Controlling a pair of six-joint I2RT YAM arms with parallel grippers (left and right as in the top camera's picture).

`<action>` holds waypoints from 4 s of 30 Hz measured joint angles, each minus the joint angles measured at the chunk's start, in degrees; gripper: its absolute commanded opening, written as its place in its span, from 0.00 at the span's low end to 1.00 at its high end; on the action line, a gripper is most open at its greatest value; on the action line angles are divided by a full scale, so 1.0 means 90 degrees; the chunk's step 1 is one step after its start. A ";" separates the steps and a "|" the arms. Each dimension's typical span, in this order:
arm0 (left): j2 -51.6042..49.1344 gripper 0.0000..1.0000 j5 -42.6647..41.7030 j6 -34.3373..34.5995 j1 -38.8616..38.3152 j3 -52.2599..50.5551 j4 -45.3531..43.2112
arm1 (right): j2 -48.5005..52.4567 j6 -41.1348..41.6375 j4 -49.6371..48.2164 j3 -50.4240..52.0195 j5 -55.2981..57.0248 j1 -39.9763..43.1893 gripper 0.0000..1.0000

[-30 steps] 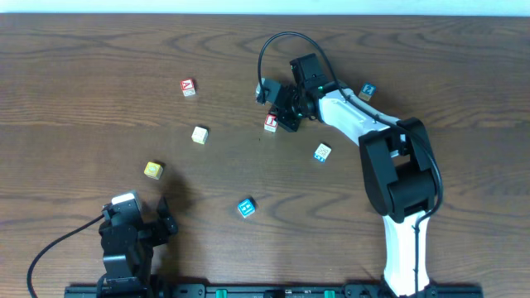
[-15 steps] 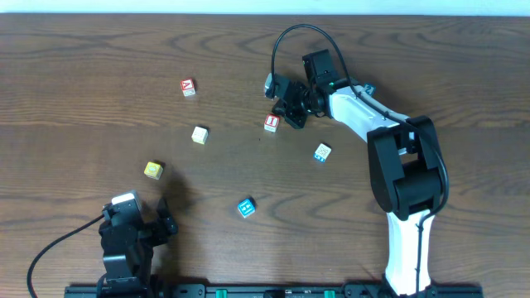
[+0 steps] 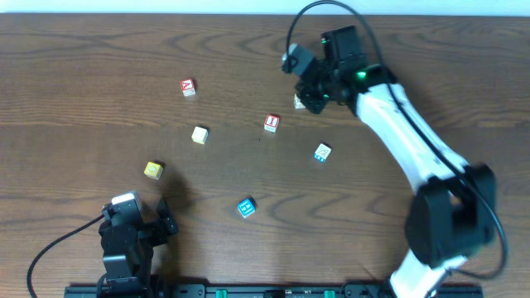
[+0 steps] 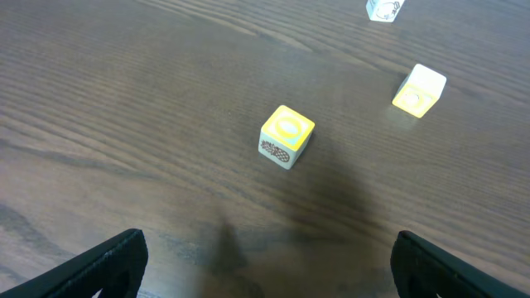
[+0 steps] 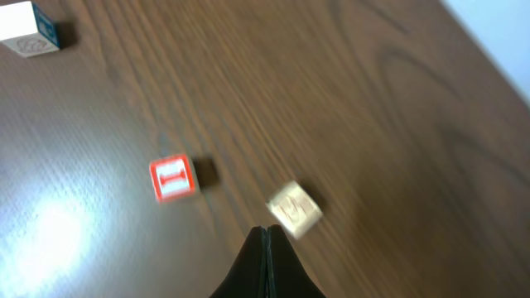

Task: Spell out Ai2
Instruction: 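Lift the right gripper and move it to the blue '2' block, then close the right gripper on the blue '2' block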

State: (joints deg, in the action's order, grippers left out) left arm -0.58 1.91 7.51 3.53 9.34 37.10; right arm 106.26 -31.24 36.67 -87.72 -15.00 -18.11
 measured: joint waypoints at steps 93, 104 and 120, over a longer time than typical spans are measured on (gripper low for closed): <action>0.0000 0.95 0.0002 0.0000 0.0000 0.0000 0.0000 | 0.1795 0.6234 -0.0719 0.0002 0.2210 0.1622 0.76; 0.0000 0.95 0.0002 0.0000 0.0000 0.0000 0.0000 | 0.1897 0.6285 -0.0962 0.0002 0.2188 0.1622 0.75; 0.0000 0.95 0.0002 0.0000 0.0000 0.0000 0.0000 | 0.1943 0.6431 -0.1003 0.0002 0.2191 0.1622 0.38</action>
State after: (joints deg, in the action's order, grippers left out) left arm -0.58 1.93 7.51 3.53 9.34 37.10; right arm 123.74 26.63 27.64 -87.70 4.71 -3.51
